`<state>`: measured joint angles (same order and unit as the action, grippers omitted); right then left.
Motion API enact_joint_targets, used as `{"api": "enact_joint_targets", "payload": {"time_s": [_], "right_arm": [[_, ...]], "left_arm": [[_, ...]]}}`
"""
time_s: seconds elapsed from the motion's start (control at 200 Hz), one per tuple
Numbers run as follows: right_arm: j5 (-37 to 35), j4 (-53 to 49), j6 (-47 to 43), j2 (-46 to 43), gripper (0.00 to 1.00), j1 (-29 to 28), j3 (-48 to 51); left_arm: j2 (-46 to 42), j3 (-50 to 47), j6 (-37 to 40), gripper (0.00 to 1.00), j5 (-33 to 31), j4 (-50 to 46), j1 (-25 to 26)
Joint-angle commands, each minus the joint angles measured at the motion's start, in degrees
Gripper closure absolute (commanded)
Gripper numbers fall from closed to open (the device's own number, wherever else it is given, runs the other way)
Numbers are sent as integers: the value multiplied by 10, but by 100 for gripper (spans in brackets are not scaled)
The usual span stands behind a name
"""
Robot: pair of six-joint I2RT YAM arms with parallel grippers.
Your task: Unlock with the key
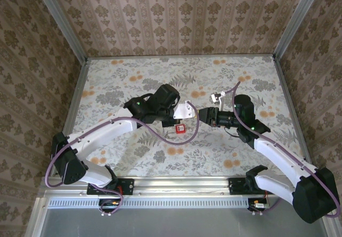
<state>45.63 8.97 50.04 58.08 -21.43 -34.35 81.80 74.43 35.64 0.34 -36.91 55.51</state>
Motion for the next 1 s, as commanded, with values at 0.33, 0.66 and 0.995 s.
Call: {"api": "enact_joint_targets", "payload": {"time_s": [0.33, 0.66, 0.995], "right_arm": [[-9, -35, -23, -30, 81, 11, -5], [11, -33, -18, -33, 81, 51, 3], [16, -16, -4, -27, 81, 61, 3]], "left_arm": [[-27, -22, -9, 100, -21, -7, -8], [-50, -31, -13, 100, -40, -15, -17], [-66, -41, -25, 57, -75, 0, -7]]}}
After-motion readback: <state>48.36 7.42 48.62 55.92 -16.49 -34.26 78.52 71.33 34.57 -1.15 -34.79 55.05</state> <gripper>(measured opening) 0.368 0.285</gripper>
